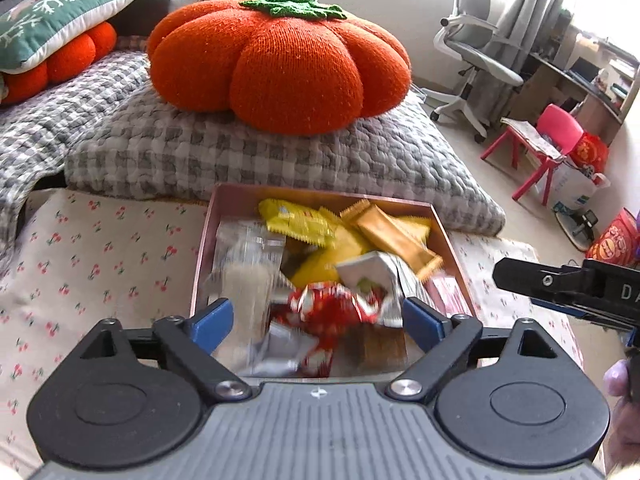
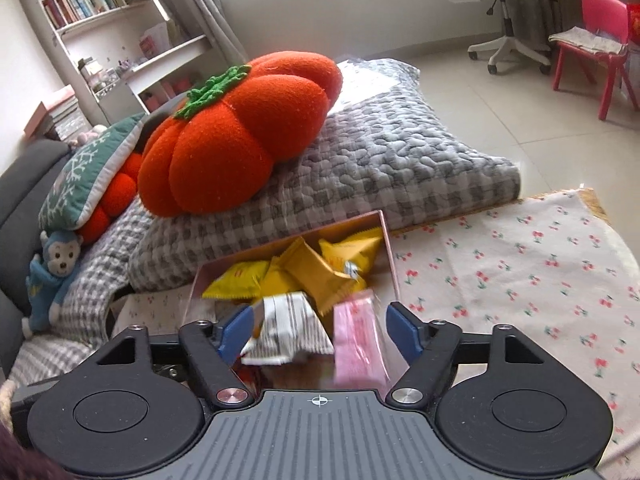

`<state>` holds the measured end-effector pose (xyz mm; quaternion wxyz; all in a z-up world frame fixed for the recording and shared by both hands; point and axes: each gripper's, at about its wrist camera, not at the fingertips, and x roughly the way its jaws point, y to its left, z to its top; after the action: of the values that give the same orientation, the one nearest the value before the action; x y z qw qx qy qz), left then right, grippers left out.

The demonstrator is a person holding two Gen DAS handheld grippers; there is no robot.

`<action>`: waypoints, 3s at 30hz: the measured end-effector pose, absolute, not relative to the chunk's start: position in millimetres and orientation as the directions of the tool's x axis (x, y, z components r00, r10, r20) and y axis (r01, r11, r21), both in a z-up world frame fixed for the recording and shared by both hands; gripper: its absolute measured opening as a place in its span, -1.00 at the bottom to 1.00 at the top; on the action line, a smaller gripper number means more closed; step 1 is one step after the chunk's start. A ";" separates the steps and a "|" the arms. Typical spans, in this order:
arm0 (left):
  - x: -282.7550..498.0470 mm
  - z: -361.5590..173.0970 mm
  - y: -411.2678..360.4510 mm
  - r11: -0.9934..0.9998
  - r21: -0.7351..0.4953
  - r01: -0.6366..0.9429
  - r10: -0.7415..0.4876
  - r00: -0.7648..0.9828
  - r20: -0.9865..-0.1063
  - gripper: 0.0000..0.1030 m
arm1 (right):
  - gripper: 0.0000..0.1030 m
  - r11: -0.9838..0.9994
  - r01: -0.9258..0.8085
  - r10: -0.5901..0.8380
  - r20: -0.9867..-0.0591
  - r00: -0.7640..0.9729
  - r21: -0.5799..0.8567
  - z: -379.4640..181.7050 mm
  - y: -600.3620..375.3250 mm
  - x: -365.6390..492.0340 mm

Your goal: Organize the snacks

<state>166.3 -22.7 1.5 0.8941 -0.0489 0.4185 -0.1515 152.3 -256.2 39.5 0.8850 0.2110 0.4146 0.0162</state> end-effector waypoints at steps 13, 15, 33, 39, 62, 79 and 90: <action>105.5 -14.0 -20.7 0.966 -0.164 0.197 -0.250 0.574 -0.779 0.99 | 0.80 0.928 0.147 0.169 -0.740 0.650 0.341 44.5 -257.0 79.7; 95.7 -15.4 -23.3 0.972 -0.131 0.196 -0.223 0.575 -0.788 0.99 | 0.81 0.928 0.155 0.165 -0.748 0.643 0.339 43.6 -256.1 69.7; 27.8 -8.2 -17.8 0.988 -0.017 0.156 -0.109 0.602 -0.791 0.99 | 0.95 0.975 0.106 0.087 -0.779 0.621 0.193 48.0 -216.3 7.0; 22.1 -10.3 -16.4 0.990 0.009 0.138 -0.077 0.602 -0.795 0.99 | 0.95 0.982 0.085 0.080 -0.787 0.611 0.166 42.6 -209.5 5.5; 22.2 -2.4 -10.1 0.997 0.014 0.070 -0.033 0.631 -0.775 0.99 | 0.95 0.986 0.064 0.087 -0.793 0.603 0.157 43.0 -193.3 8.3; 23.3 0.3 -9.8 0.998 0.023 0.058 -0.019 0.636 -0.771 0.99 | 0.95 0.985 0.061 0.088 -0.784 0.615 0.159 46.9 -190.2 7.9; 21.8 -0.7 -10.5 0.997 0.027 0.075 -0.027 0.631 -0.775 0.99 | 0.95 0.986 0.062 0.085 -0.783 0.616 0.155 48.0 -189.7 6.0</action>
<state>21.8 -10.5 -0.7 0.9027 0.0281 0.4285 -0.0281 6.0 -189.7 48.0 0.8949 0.0837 0.4383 0.0063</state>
